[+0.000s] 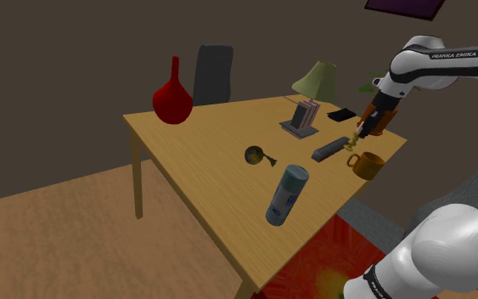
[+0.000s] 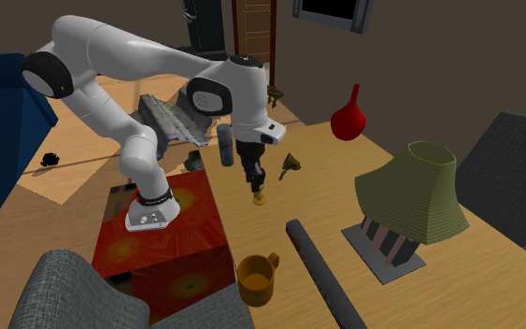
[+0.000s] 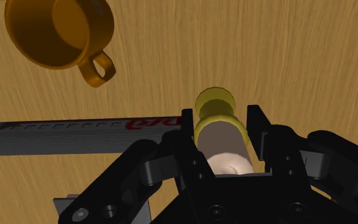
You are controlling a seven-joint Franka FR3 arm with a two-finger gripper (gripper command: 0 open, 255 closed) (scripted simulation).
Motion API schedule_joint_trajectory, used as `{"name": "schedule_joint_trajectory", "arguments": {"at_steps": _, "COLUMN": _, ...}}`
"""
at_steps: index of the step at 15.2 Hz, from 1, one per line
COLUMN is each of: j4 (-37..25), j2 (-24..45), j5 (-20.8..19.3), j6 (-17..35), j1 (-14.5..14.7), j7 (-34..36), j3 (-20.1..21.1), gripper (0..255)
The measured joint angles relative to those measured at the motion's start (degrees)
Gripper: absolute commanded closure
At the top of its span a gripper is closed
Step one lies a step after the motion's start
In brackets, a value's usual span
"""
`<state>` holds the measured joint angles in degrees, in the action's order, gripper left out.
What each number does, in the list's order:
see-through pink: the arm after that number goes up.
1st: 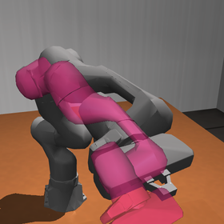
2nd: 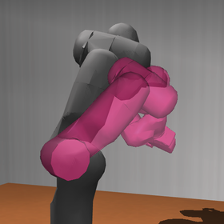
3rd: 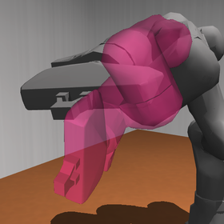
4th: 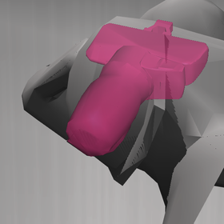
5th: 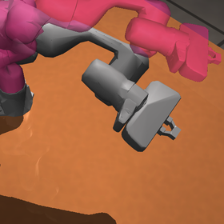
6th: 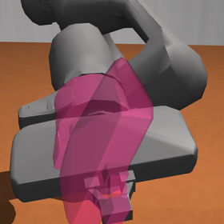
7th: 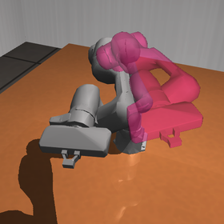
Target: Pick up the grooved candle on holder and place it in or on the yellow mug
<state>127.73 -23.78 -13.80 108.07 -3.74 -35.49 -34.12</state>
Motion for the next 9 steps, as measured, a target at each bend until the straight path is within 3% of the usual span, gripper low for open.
{"name": "schedule_joint_trajectory", "arguments": {"at_steps": 4, "j4": -2.91, "j2": 0.20, "j5": 0.28, "j6": -2.63, "j1": 0.06, "j7": -0.73, "j3": -0.07, "gripper": 255}}
{"name": "schedule_joint_trajectory", "arguments": {"at_steps": 9, "j4": -9.51, "j2": 5.24, "j5": 1.70, "j6": -3.73, "j1": -0.36, "j7": -8.36, "j3": -5.97, "gripper": 255}}
